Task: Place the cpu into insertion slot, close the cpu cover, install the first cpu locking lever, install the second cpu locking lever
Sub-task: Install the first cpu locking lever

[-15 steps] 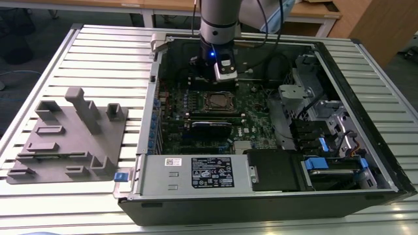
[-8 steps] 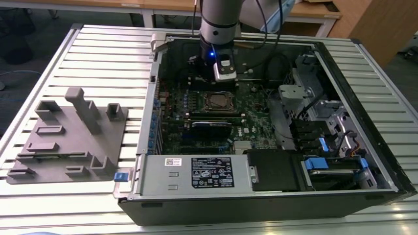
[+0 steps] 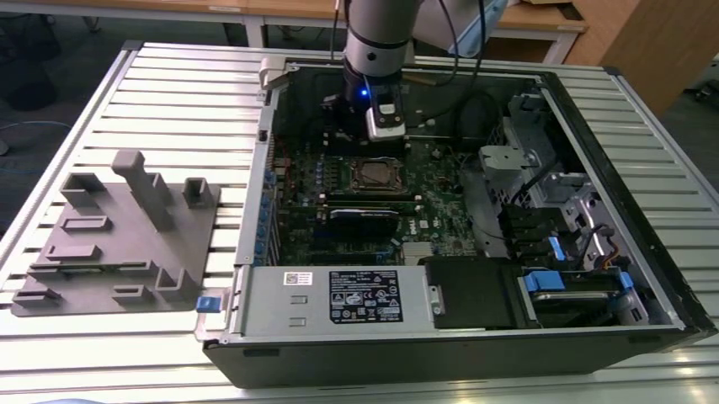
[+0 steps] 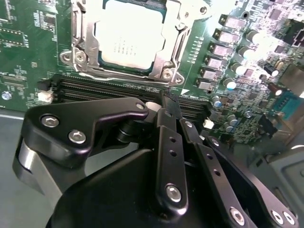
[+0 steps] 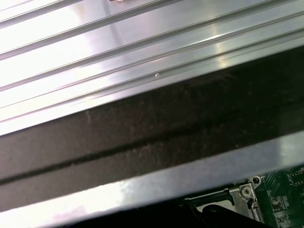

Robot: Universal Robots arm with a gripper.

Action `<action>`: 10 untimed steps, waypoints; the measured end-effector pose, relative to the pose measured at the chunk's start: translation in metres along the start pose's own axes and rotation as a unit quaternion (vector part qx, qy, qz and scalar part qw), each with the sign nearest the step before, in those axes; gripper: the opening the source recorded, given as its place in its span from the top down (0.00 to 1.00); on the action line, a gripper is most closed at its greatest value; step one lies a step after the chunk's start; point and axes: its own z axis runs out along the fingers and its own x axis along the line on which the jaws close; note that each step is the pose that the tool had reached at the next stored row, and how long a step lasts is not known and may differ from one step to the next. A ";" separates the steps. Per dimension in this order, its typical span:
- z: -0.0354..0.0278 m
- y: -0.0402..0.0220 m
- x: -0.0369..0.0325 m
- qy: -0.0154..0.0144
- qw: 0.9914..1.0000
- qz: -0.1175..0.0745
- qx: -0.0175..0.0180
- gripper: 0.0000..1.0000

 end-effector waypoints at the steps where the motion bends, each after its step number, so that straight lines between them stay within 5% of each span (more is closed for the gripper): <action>1: 0.0000 0.0000 0.0000 0.002 1.000 0.000 0.001 0.89; 10: 0.0002 0.0000 0.0000 0.018 1.000 0.002 0.006 0.89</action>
